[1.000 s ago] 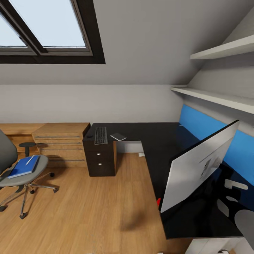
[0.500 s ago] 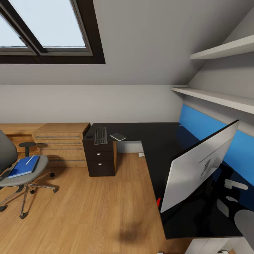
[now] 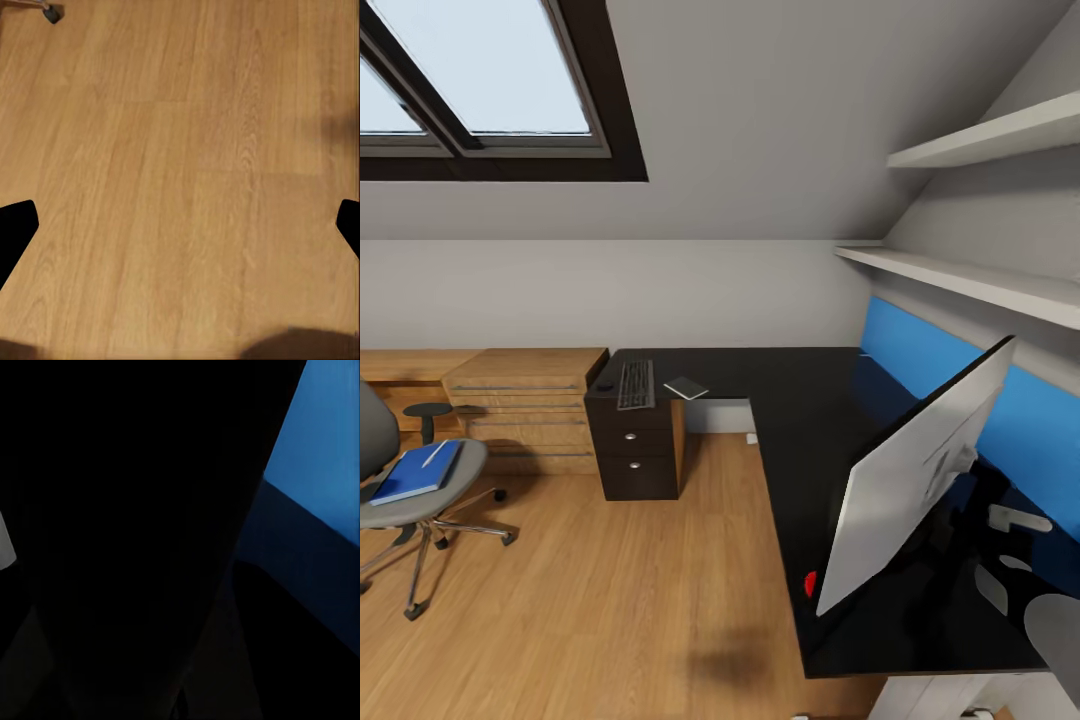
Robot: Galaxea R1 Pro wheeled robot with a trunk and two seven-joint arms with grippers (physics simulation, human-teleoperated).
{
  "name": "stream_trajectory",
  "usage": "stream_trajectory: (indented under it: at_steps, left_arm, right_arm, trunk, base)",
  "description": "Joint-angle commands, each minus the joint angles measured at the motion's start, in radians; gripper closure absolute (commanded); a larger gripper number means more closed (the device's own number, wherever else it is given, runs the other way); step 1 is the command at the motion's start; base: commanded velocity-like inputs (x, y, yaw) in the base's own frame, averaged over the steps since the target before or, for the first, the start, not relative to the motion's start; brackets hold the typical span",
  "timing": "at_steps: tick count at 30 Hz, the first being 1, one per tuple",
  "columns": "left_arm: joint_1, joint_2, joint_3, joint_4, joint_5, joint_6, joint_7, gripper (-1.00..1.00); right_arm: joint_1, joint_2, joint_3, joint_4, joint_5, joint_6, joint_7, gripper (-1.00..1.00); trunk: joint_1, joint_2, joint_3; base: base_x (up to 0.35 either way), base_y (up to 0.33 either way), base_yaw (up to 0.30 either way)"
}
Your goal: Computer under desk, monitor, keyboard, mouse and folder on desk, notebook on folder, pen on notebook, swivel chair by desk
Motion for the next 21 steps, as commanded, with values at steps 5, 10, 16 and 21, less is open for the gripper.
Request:
stream_trajectory:
  at_steps: [5, 10, 16, 21]
  left_arm:
    - [-0.001, 0.0, -0.01, 0.0, 0.008, -0.003, 0.004, -1.0]
    - [-0.001, 0.0, -0.009, 0.0, 0.008, -0.003, 0.002, -1.0]
    - [-0.001, -0.001, -0.009, 0.0, 0.008, 0.001, 0.0, -1.0]
    - [-0.001, -0.001, -0.009, 0.0, 0.008, 0.003, 0.001, -1.0]
  right_arm:
    - [0.0, 0.0, 0.032, 0.006, -0.023, -0.007, -0.058, 1.0]
    - [0.0, 0.001, 0.044, 0.006, -0.023, -0.007, -0.058, 1.0]
    - [0.0, 0.003, 0.046, 0.006, -0.023, -0.007, -0.06, 1.0]
    - [0.0, 0.006, 0.047, 0.008, -0.023, -0.007, -0.047, 1.0]
  trunk:
    - [0.0, -0.001, -0.002]
    - [0.0, -0.001, -0.002]
    - [0.0, -0.001, -0.002]
    - [0.0, -0.001, -0.002]
  base:
    - [0.001, -0.276, 0.0]
    - [0.078, -0.139, 0.0]
    - [0.075, -0.013, 0.0]
    - [0.004, 0.0, 0.0]
